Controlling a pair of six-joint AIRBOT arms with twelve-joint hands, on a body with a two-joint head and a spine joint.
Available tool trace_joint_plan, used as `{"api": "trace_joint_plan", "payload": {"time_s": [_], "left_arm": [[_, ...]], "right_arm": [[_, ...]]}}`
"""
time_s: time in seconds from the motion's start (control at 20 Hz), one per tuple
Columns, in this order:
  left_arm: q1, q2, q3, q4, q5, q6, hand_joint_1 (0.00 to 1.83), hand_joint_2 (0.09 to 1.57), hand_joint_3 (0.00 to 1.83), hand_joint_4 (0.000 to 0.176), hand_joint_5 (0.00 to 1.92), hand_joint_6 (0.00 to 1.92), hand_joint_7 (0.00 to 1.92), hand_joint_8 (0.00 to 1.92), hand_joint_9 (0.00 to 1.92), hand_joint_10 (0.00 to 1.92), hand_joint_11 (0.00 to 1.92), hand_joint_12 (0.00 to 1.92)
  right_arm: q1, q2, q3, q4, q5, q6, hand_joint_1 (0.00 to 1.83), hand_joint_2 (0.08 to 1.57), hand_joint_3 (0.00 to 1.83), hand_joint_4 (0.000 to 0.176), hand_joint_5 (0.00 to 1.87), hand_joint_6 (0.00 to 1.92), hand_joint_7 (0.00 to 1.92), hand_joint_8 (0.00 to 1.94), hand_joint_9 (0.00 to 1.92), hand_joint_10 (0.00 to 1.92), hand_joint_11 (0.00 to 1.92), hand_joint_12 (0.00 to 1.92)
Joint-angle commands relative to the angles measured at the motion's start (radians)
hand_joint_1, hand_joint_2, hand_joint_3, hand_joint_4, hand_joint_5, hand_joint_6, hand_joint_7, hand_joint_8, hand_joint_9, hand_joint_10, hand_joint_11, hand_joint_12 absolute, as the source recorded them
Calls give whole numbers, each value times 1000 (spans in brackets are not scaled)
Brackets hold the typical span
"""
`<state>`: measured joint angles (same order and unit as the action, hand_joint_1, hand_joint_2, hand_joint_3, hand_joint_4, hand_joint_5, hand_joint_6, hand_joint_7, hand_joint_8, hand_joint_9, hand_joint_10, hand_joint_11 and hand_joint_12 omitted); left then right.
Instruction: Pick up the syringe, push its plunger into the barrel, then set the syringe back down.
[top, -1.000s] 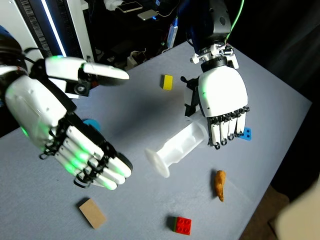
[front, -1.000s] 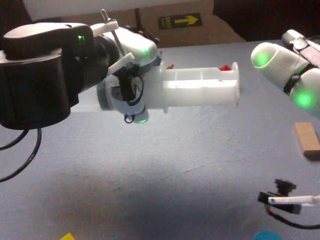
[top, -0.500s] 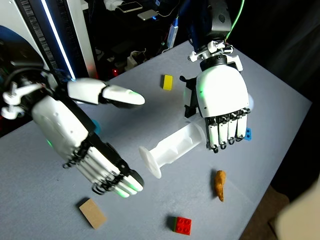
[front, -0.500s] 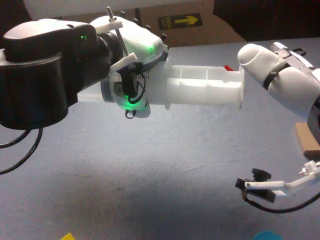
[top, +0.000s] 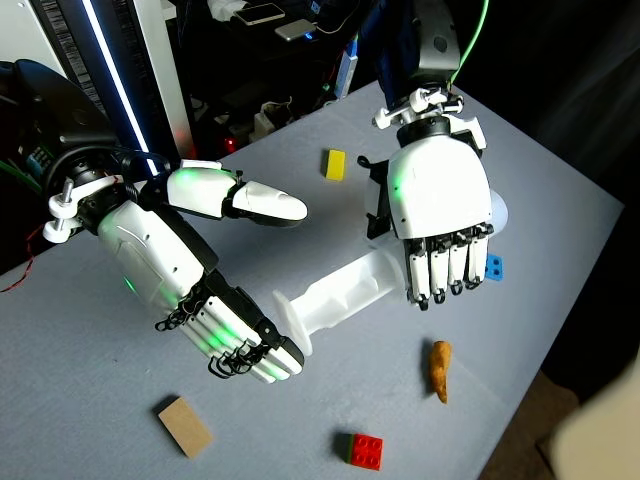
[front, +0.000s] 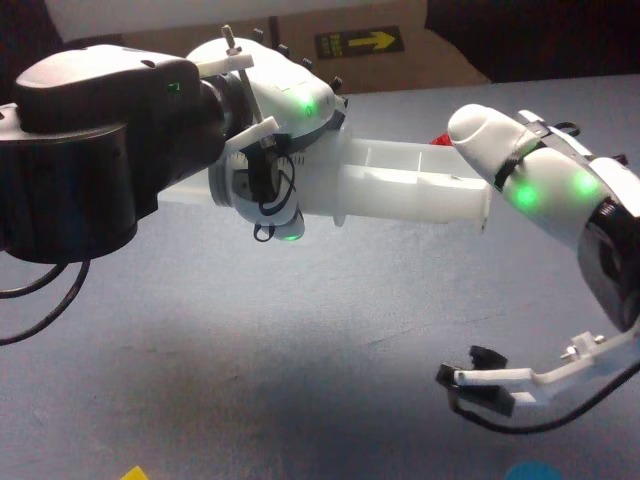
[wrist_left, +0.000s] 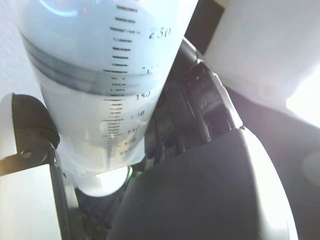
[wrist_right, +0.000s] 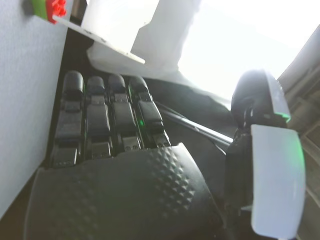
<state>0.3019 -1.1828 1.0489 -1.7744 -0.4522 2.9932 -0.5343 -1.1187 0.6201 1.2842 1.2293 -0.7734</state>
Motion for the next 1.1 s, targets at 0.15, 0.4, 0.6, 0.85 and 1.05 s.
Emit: {"api": "trace_joint_plan", "payload": {"time_s": [0.15,0.4,0.6,0.85,1.05], "left_arm": [[-23,1,4,56,13,6,1352,1202,0,0,803,1103,770,1328,752,1520,566,1565],[-27,-2,8,56,13,6,1351,1206,0,0,817,1085,746,1357,742,1533,593,1552],[-32,-3,12,57,15,6,1353,1202,1,0,803,1116,764,1320,755,1519,602,1561],[-33,-7,15,57,18,6,1352,1203,0,0,806,1109,752,1332,760,1518,616,1536],[-34,-11,14,57,18,6,1350,1208,1,0,808,1103,733,1364,746,1533,616,1538]], "right_arm": [[29,-26,12,-81,61,2,278,975,0,0,106,4,82,2,64,1,0,362],[36,-44,20,-76,61,-5,273,974,0,0,93,3,71,1,58,4,0,335],[61,-92,49,-69,48,-20,270,973,0,0,94,2,76,2,64,2,0,357],[91,-123,68,-60,29,-34,278,970,0,0,117,5,88,3,75,4,0,397],[96,-138,81,-56,0,-42,255,975,2,0,87,0,77,0,70,0,0,414]]}}
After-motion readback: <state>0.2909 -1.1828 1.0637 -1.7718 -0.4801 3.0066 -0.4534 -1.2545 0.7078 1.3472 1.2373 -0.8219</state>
